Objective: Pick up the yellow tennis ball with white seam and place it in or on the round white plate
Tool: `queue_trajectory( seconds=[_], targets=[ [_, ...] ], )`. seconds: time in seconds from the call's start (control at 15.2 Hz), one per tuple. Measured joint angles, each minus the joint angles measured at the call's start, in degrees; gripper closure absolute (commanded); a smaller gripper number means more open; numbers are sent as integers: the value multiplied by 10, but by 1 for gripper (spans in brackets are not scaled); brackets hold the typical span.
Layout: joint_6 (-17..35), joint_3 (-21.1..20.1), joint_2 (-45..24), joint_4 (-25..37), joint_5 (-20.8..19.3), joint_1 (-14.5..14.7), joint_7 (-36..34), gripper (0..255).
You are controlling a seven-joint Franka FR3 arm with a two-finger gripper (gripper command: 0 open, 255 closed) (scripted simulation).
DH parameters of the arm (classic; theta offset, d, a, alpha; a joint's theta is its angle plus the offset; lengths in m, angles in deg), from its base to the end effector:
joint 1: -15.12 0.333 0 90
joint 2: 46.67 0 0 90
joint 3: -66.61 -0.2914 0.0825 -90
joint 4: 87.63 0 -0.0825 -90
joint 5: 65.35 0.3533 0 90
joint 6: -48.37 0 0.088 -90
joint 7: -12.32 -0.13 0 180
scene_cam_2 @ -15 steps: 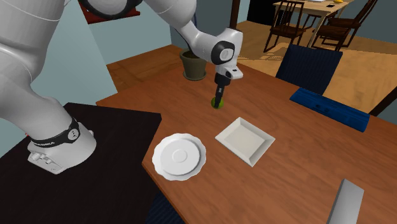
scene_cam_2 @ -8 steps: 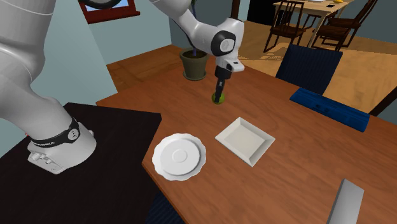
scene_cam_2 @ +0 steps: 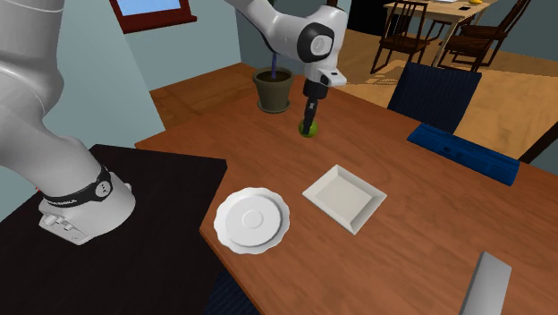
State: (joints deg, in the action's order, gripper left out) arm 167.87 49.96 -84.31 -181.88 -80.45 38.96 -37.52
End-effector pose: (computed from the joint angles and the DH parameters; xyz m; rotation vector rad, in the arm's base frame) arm 0.4947 0.3800 0.2064 2.9832 -0.0788 -0.1531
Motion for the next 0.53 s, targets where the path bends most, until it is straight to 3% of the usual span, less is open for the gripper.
queue_trajectory(
  seconds=[0.13, 0.53],
  targets=[
    [1, -1, 14, -14, 2, -6, 4, 255],
    [62, -1, 111, -167, 13, -58, 39, 255]
  ],
)
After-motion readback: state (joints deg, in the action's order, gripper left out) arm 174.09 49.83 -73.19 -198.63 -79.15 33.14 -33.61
